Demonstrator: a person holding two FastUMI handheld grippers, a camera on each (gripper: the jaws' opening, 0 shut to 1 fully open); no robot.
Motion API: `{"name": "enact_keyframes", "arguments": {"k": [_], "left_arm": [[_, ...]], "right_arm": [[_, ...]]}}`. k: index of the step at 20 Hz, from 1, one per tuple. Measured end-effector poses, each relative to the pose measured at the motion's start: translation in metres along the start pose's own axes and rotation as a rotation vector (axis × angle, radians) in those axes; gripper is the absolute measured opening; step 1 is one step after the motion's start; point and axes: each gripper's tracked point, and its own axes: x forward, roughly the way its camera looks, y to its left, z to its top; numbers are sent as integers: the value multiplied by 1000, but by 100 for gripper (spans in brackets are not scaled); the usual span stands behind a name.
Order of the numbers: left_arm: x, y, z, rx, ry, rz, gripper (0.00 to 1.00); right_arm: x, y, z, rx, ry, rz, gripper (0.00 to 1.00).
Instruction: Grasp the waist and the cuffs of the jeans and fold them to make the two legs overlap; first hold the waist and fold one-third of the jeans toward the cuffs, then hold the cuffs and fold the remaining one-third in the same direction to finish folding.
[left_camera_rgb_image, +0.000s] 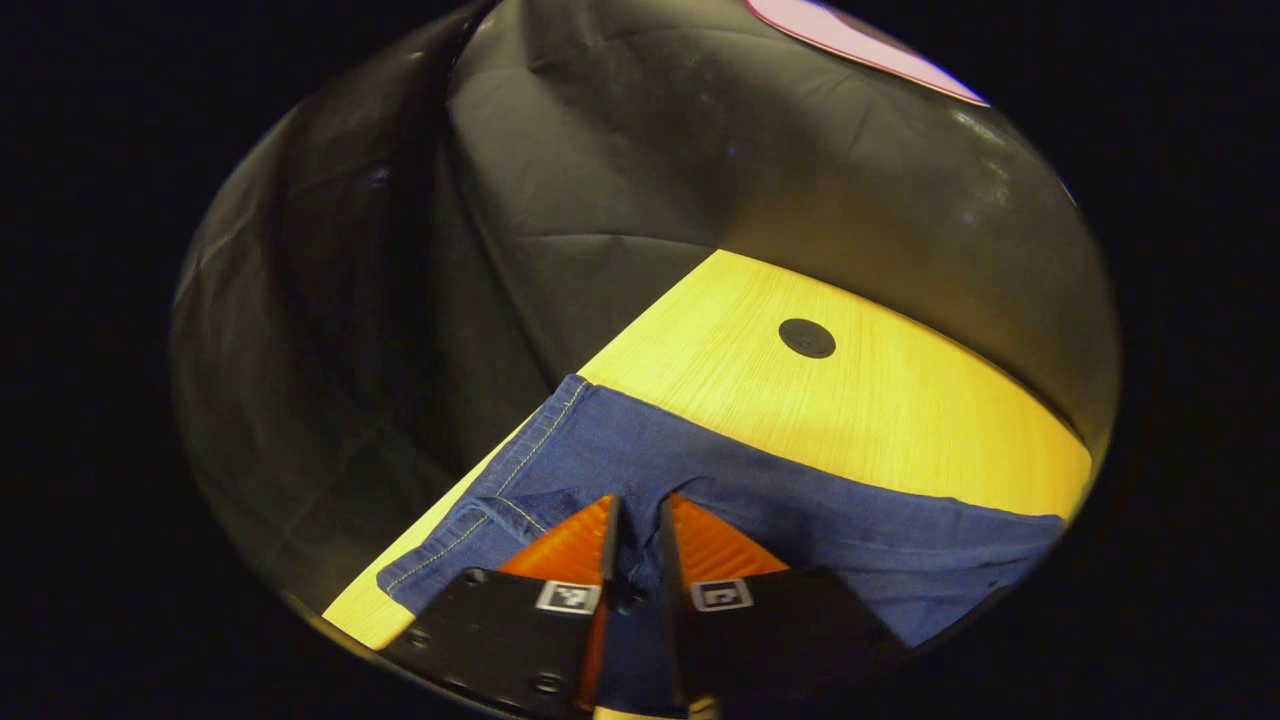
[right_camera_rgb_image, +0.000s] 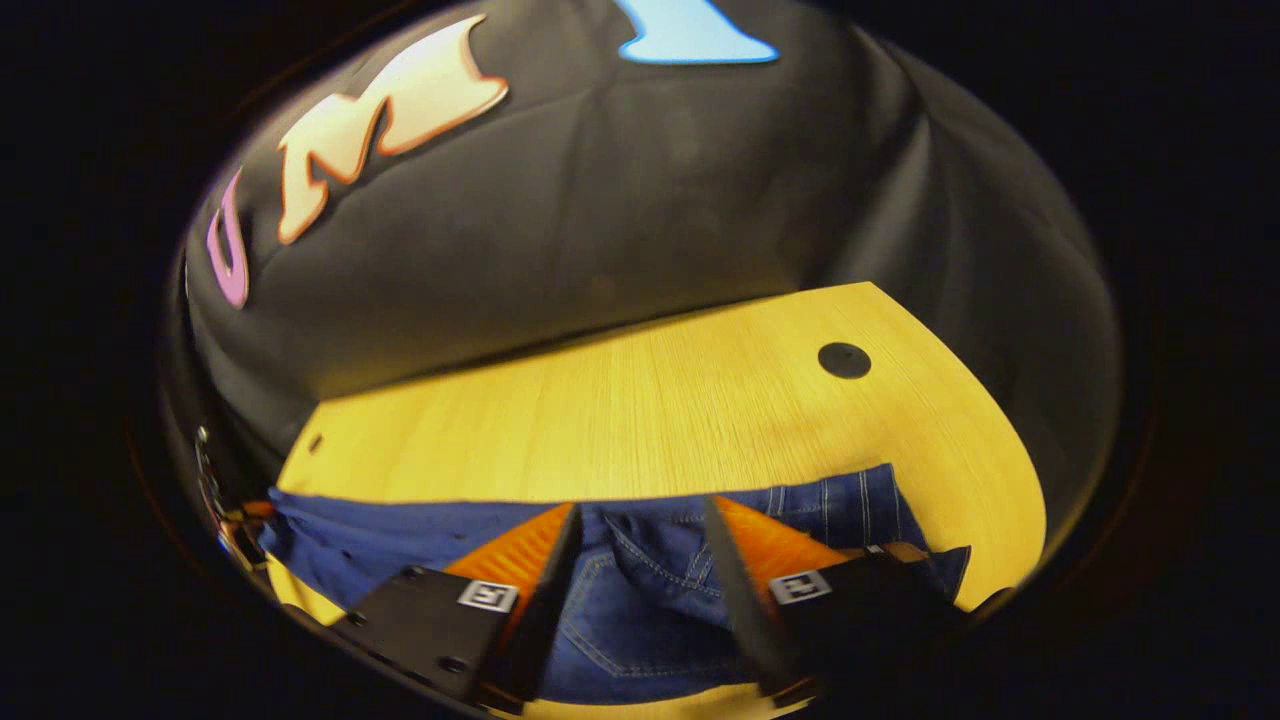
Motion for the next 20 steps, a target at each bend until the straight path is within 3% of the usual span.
{"name": "enact_keyframes", "arguments": {"k": [1,3,7,8,11,12,15,16,17,18,19,20], "left_arm": [[-10,5,8,-2,-21,18,56],[-29,12,23,0,-67,55,100],[-64,7,36,-15,-90,-20,97],[-72,5,36,-22,-98,-39,97],[-98,-8,30,-15,-107,-91,95],[-106,-13,25,-11,-106,-111,95],[-124,-20,5,13,-73,-119,95],[-131,-24,0,29,-67,-118,95],[-137,-27,-3,46,-64,-121,95],[-143,-31,-8,65,-59,-124,95],[-147,-34,-10,87,-55,-125,95],[-154,-40,-11,107,-57,-130,95]], "right_arm": [[-5,-9,6,11,-12,-10,83],[-23,-29,15,-8,-27,-50,95],[-56,-75,10,-102,-33,-119,94],[-66,-87,3,-117,-19,-136,99],[-85,-121,-22,-108,32,-172,94],[-85,-129,-32,-84,52,-168,99],[-76,-151,-52,-26,106,-165,94],[-71,-155,-57,-11,120,-160,99],[-65,-159,-61,-3,133,-156,94],[-60,-163,-65,-2,137,-157,99],[-55,-168,-68,-7,143,-161,94],[-53,-171,-71,-4,153,-159,99]]}}
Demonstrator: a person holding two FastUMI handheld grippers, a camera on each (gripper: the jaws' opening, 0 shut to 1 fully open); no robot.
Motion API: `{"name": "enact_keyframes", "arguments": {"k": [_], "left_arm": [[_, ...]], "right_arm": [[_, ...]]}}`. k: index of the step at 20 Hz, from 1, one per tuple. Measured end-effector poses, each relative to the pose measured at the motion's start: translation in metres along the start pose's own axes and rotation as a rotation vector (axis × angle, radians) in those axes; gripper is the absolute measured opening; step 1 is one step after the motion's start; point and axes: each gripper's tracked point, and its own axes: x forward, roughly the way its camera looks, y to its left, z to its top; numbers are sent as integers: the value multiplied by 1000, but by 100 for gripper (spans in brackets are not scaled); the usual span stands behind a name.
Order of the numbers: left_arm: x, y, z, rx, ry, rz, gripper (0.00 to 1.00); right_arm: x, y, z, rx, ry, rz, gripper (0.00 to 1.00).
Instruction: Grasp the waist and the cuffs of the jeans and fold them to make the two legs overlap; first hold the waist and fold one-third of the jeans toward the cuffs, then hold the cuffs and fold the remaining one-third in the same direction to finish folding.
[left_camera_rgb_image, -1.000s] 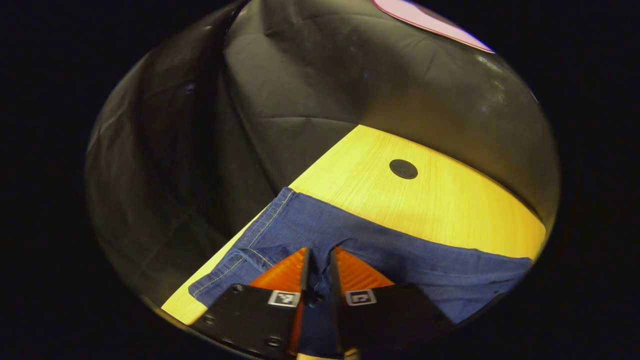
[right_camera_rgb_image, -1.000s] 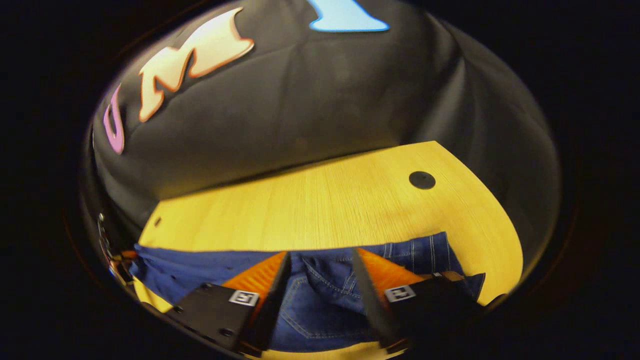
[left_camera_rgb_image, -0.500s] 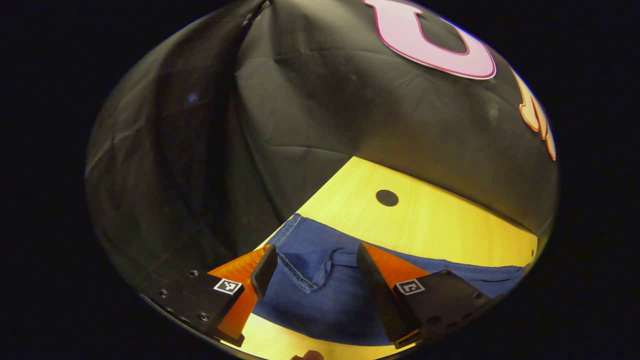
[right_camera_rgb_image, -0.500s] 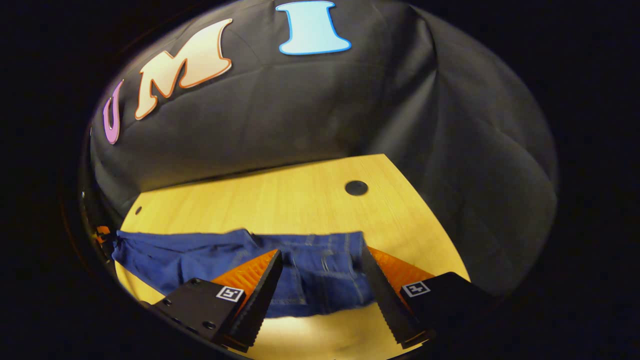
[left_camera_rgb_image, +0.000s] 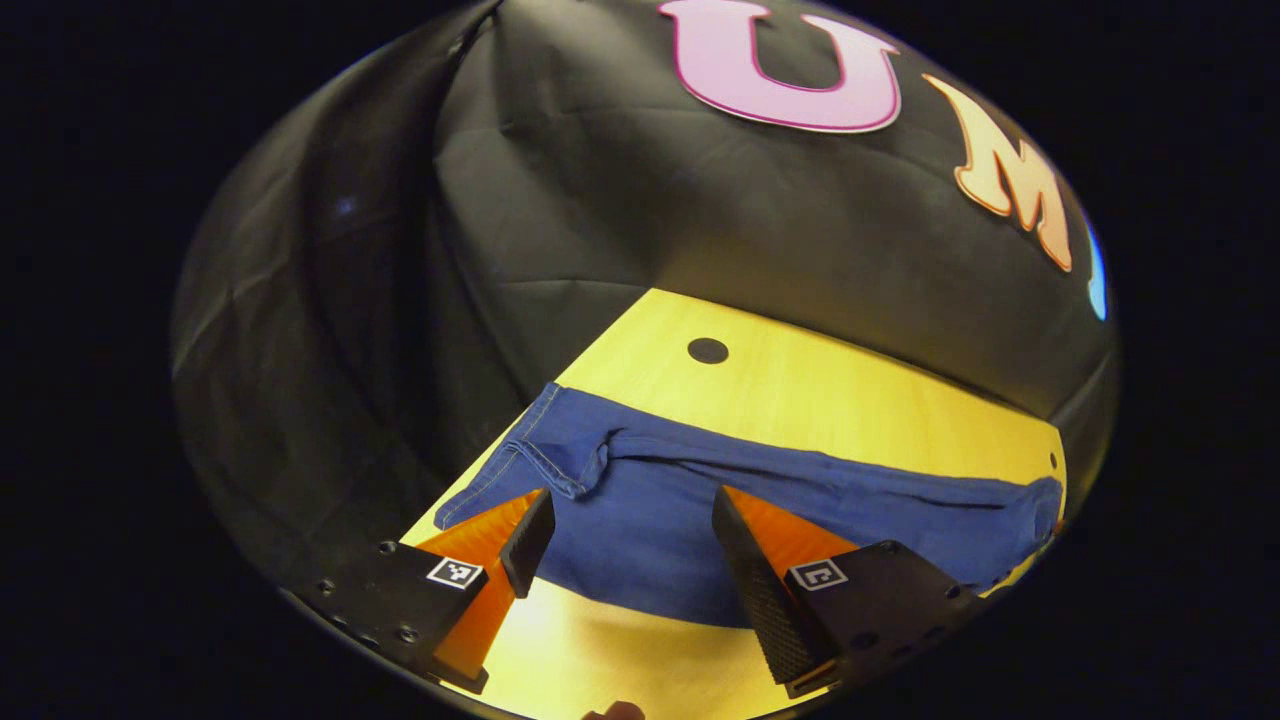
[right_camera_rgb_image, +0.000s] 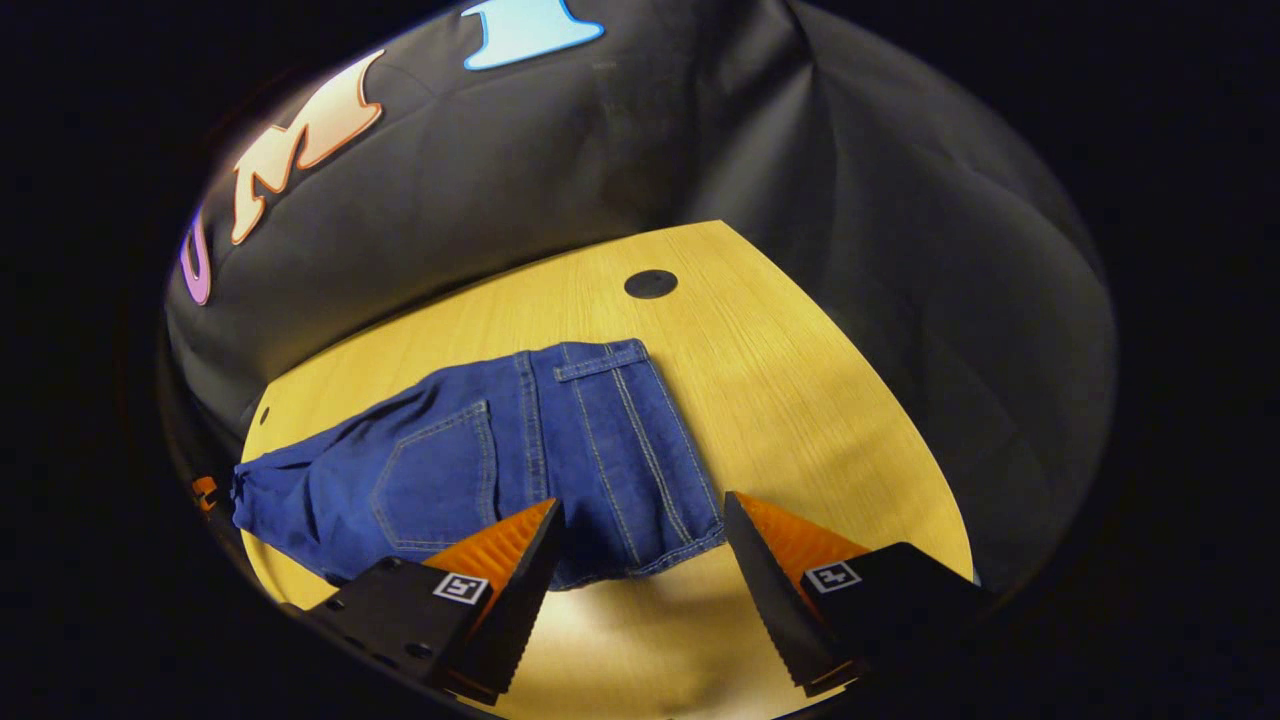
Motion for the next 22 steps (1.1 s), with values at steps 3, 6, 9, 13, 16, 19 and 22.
{"name": "enact_keyframes", "arguments": {"k": [3,6,9,13,16,19,22], "left_arm": [[-14,-17,1,26,-19,-32,95],[-21,-25,-3,23,-24,-36,95],[-25,-26,-7,7,-29,-30,95],[-44,-26,-9,-17,-46,-39,95],[-53,-24,-5,-24,-67,-40,95],[-59,-24,-7,-40,-74,-44,95],[-63,-27,-10,-46,-65,-55,95]], "right_arm": [[8,-2,-5,25,24,33,99],[7,-1,-7,-20,10,50,98],[10,7,-14,28,20,44,74],[11,11,-16,52,26,69,37],[13,12,-15,66,-25,84,32],[11,12,-14,151,-29,105,21],[10,16,-14,143,-43,79,7]]}}
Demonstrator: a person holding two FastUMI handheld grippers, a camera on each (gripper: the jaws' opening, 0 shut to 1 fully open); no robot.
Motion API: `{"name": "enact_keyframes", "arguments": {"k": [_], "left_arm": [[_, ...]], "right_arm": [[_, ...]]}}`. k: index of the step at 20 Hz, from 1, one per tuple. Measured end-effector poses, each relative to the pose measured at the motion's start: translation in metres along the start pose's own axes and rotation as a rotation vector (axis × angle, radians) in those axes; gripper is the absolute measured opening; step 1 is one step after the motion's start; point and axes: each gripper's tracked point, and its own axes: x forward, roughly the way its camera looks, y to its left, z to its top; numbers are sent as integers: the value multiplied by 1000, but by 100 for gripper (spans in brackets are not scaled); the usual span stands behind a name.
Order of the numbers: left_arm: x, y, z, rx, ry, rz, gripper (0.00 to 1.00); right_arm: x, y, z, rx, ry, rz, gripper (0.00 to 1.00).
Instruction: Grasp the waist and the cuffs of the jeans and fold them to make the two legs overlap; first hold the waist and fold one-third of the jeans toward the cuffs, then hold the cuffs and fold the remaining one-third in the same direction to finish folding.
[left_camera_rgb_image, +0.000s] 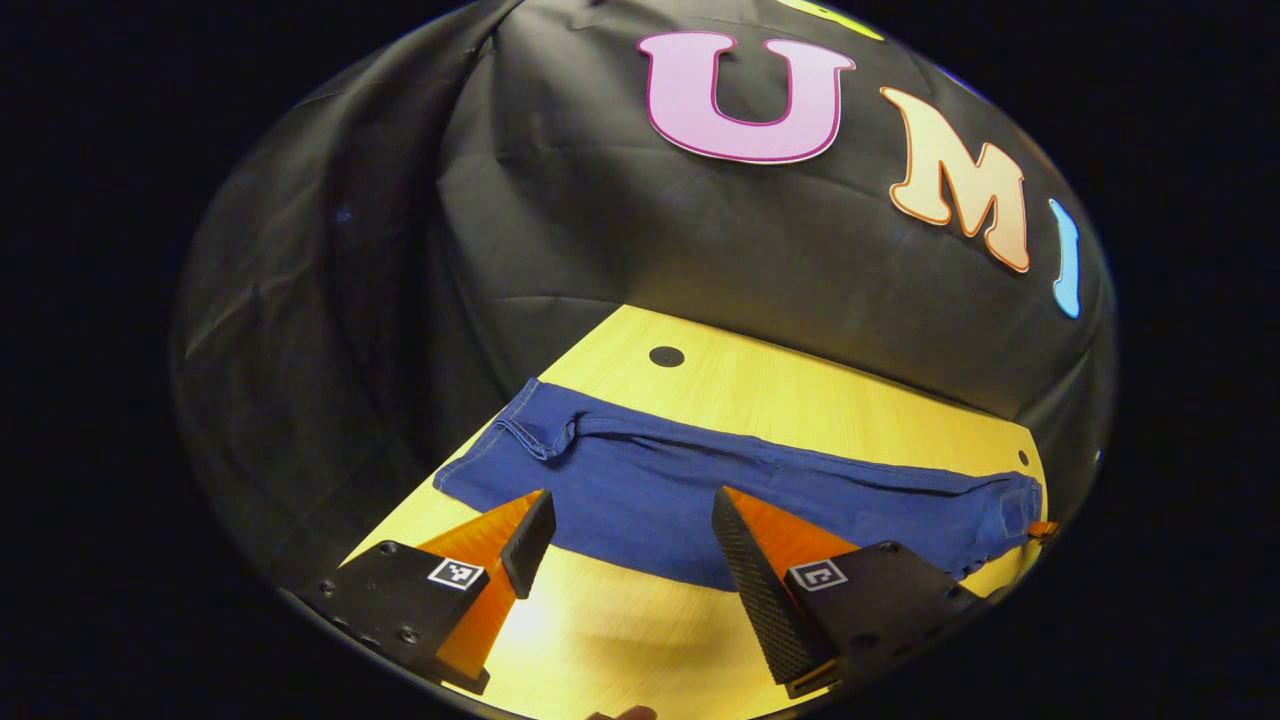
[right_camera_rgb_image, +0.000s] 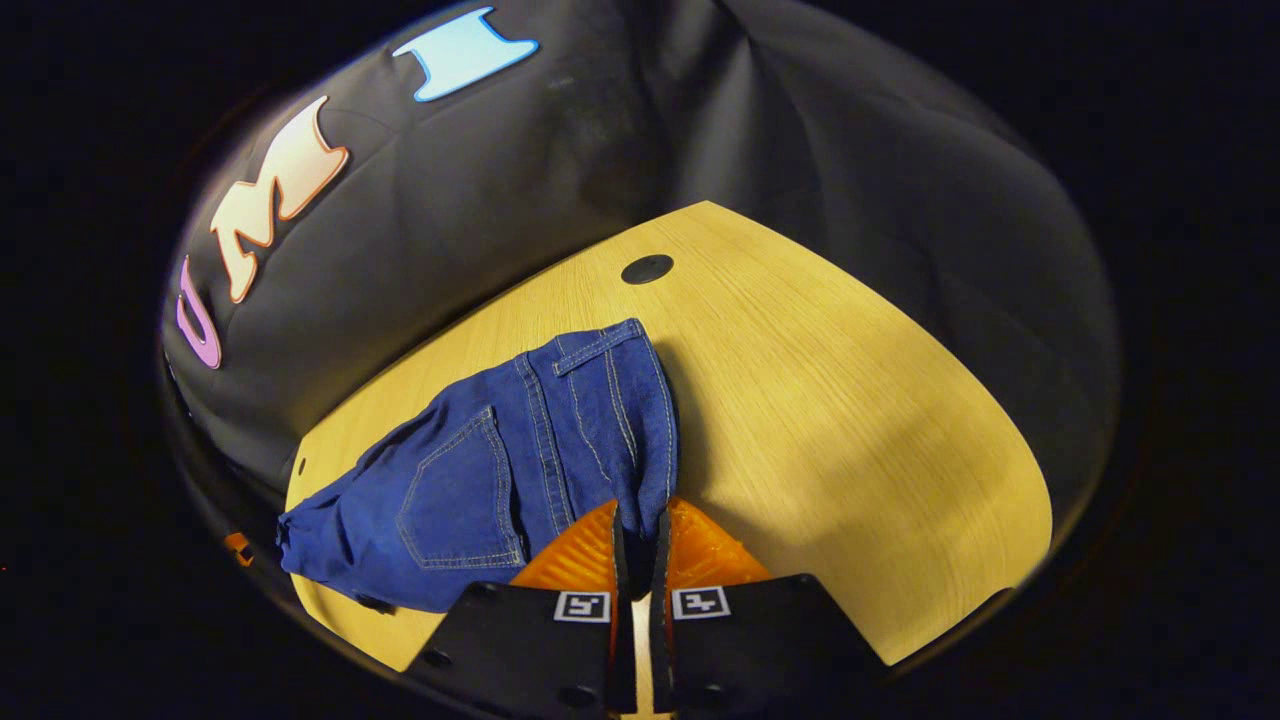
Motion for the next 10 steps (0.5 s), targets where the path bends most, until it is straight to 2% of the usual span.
{"name": "enact_keyframes", "arguments": {"k": [4,10], "left_arm": [[-4,-5,-2,3,6,-20,95],[-4,-3,-2,29,6,-63,95]], "right_arm": [[-9,6,9,-116,-50,-91,6],[-58,9,39,-117,-167,-165,4]]}}
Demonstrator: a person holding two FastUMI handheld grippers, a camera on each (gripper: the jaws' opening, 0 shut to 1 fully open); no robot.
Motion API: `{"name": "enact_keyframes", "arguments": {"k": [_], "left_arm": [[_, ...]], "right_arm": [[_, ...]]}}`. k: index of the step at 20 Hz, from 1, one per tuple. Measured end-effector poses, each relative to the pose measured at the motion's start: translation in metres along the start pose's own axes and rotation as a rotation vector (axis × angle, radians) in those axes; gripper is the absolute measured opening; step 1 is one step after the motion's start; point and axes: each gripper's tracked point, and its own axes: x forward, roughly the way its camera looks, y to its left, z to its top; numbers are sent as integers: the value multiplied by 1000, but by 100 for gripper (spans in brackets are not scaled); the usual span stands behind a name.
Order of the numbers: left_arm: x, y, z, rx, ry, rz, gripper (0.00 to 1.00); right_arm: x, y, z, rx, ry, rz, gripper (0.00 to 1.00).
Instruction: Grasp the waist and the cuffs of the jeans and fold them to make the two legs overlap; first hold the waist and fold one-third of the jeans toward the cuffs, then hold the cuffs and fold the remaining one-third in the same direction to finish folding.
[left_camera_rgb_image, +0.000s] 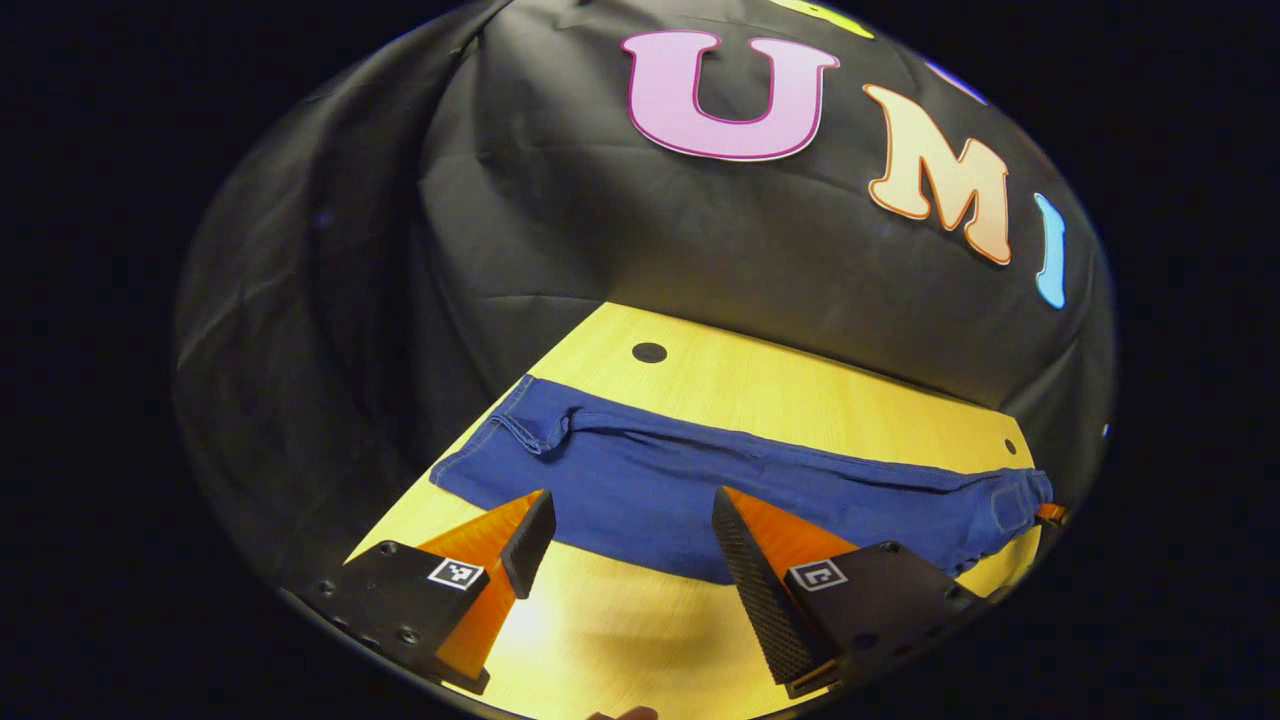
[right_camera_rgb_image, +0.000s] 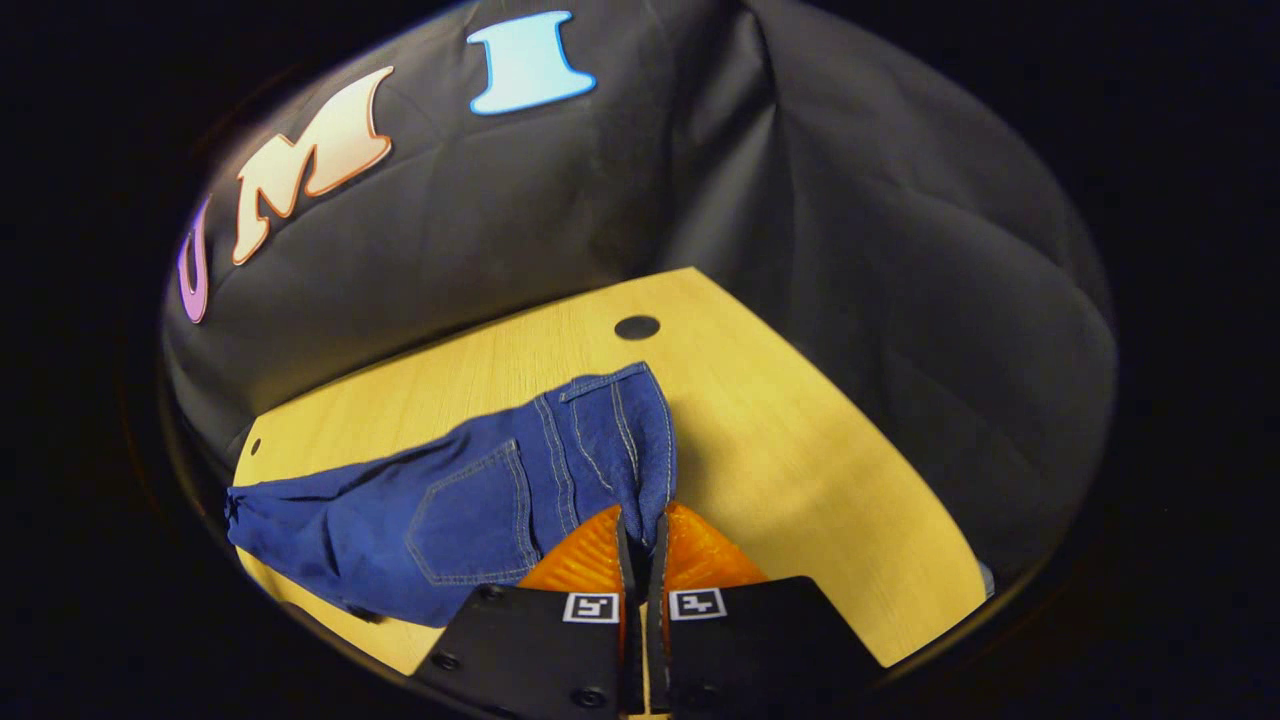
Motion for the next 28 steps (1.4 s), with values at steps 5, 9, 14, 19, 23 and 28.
{"name": "enact_keyframes", "arguments": {"k": [5,9,14,19,23,28], "left_arm": [[7,7,1,2,12,-91,95],[14,12,9,28,-3,-191,94],[28,21,13,52,1,-269,95],[46,37,10,33,19,-270,95],[57,40,-1,-30,48,-275,95],[65,39,-8,-18,71,-275,95]], "right_arm": [[-59,-8,27,-53,-118,-108,4],[-112,43,48,-32,-220,-75,3],[-157,179,57,52,-297,248,3],[-183,290,37,154,-219,626,3],[-175,367,-23,186,-42,849,4],[-135,450,-137,128,200,877,3]]}}
